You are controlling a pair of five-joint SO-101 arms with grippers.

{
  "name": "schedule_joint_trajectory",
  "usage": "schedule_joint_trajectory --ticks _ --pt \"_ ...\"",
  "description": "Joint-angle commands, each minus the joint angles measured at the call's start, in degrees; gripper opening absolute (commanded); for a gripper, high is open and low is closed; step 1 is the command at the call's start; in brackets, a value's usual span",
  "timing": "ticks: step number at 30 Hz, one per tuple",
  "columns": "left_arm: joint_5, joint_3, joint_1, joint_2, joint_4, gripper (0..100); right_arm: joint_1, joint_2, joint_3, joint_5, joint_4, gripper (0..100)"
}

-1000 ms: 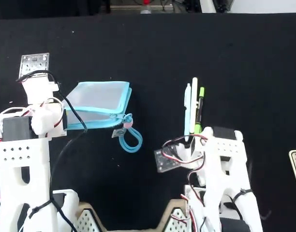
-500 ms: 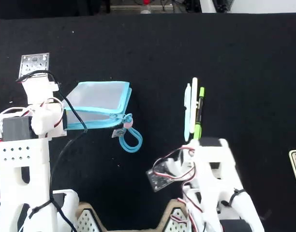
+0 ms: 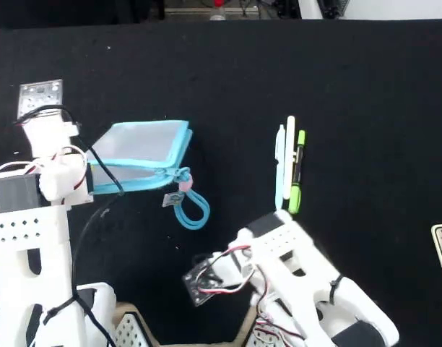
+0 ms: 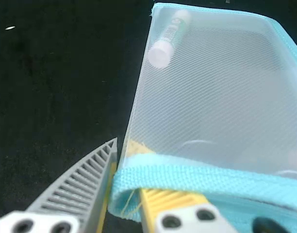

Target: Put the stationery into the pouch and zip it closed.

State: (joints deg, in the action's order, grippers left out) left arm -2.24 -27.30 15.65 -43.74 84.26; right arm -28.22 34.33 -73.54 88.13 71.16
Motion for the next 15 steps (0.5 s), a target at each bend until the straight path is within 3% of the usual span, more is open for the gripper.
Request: schedule_joint_trajectory --ticks 1,9,15 --pt "0.62 3.21 2.15 -0.53 -0.62 3 -3.16 0.04 3.38 -7.3 2.46 2.5" --pt "0.62 3.21 1.89 -0.53 -0.62 3 -3.34 0.04 17.54 -29.98 16.18 2.5" --pt "0.62 3.21 1.98 -0.53 -0.62 3 -10.02 -0.48 15.43 -32.26 15.56 2.8"
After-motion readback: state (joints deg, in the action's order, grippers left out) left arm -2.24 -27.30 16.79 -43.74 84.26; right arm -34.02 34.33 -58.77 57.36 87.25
